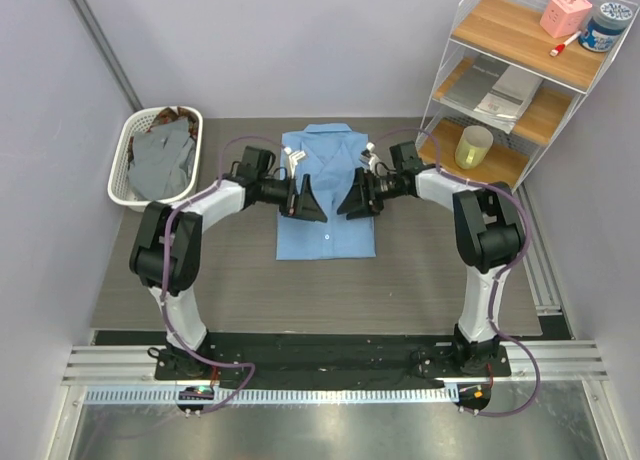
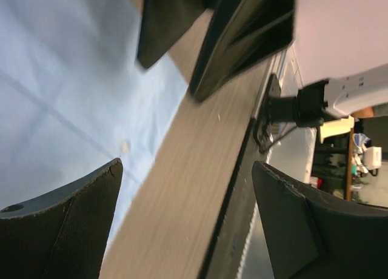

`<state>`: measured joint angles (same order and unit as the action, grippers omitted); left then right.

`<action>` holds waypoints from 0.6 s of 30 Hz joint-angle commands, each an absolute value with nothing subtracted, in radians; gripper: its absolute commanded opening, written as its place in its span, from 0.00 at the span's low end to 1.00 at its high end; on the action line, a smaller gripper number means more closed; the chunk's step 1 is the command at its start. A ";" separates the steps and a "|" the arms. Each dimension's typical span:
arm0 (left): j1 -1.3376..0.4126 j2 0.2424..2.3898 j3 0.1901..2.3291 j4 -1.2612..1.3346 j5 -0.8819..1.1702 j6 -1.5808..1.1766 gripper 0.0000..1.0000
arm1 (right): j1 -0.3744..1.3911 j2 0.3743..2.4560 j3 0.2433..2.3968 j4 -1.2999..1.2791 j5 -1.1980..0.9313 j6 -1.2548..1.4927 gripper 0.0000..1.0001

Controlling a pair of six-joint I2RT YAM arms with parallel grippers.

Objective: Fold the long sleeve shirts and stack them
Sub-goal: Fold the shirt

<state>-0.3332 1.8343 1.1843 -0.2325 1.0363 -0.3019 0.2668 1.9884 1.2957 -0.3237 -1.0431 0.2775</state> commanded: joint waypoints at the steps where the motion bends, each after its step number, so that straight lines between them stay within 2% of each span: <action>1: -0.347 1.966 1.293 -0.085 0.986 -0.388 0.87 | 0.301 2.104 1.402 -0.144 -1.029 0.419 0.59; 3: -0.338 2.038 1.314 -0.040 0.959 -0.435 0.86 | 0.296 2.181 1.428 -0.126 -1.014 0.414 0.52; 6: -0.296 2.106 1.322 -0.005 0.940 -0.488 0.85 | 0.255 2.250 1.443 -0.126 -1.006 0.388 0.47; 12: -0.224 2.177 1.240 -0.026 0.957 -0.450 0.85 | 0.180 2.312 1.454 -0.216 -0.986 0.257 0.47; 18: -0.219 2.007 1.186 -0.127 1.035 -0.353 0.85 | 0.175 2.169 1.442 -0.287 -1.035 0.253 0.49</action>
